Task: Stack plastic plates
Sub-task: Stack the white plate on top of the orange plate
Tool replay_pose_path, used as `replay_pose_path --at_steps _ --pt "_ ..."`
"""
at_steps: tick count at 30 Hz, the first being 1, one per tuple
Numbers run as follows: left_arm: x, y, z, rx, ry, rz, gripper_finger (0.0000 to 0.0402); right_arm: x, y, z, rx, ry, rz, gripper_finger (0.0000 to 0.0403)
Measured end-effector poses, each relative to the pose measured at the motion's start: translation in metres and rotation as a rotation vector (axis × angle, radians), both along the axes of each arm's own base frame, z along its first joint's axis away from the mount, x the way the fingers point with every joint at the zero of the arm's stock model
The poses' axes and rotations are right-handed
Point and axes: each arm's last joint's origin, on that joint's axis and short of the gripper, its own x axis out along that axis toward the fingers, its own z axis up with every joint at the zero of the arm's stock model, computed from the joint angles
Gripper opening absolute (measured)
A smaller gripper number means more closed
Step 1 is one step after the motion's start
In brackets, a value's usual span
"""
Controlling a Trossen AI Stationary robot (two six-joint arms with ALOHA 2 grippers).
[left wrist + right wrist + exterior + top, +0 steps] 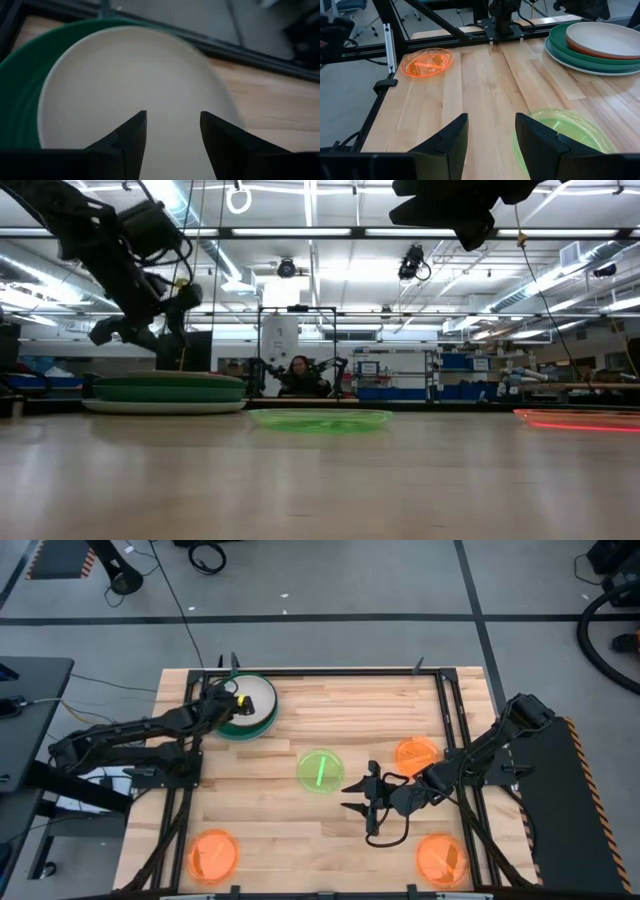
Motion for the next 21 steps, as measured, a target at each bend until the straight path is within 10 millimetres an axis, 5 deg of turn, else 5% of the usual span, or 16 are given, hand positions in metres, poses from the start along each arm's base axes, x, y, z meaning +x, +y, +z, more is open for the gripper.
replay_pose_path --at_steps 9,21 --pt "-0.003 0.03 -0.021 -0.097 0.065 0.031 0.019 0.001 -0.001 0.0 -0.006 0.001 -0.003 0.0173" --pt "-0.002 0.036 -0.038 -0.156 0.184 0.005 0.019 0.001 -0.002 0.0 -0.008 0.002 -0.003 0.0173"
